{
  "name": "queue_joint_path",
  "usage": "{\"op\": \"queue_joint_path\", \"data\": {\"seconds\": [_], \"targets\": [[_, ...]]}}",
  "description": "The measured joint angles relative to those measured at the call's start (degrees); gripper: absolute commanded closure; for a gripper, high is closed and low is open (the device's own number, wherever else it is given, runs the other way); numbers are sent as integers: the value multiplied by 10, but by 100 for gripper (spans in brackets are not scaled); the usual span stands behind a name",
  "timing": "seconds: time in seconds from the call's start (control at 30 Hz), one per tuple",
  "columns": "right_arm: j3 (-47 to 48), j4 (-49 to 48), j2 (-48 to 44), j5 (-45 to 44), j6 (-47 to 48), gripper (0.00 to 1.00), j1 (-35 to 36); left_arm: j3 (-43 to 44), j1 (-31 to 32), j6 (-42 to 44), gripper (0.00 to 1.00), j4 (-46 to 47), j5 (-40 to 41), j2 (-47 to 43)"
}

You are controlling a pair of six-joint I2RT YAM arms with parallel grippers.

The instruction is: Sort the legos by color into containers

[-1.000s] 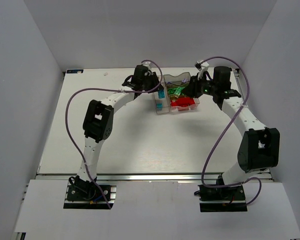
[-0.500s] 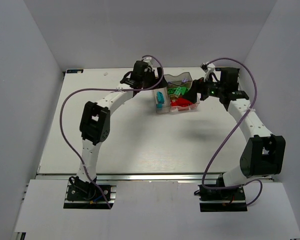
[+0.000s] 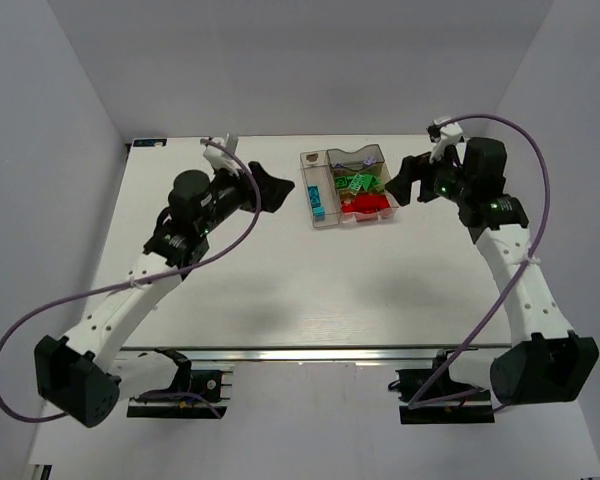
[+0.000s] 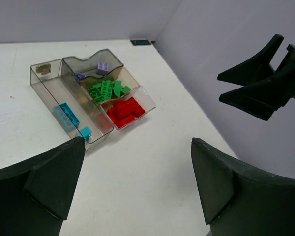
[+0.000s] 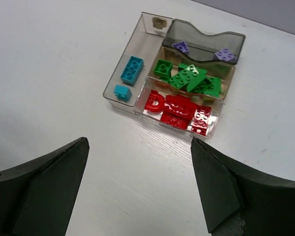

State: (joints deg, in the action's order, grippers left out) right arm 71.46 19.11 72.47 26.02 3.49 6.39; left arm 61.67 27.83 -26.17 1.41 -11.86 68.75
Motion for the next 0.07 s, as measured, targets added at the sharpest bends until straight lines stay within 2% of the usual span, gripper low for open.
{"op": "queue_joint_path", "data": {"seconds": [0.07], "targets": [[-6, 8, -20, -22, 2, 11, 0, -35, 0, 0, 2, 12, 6, -34]]}}
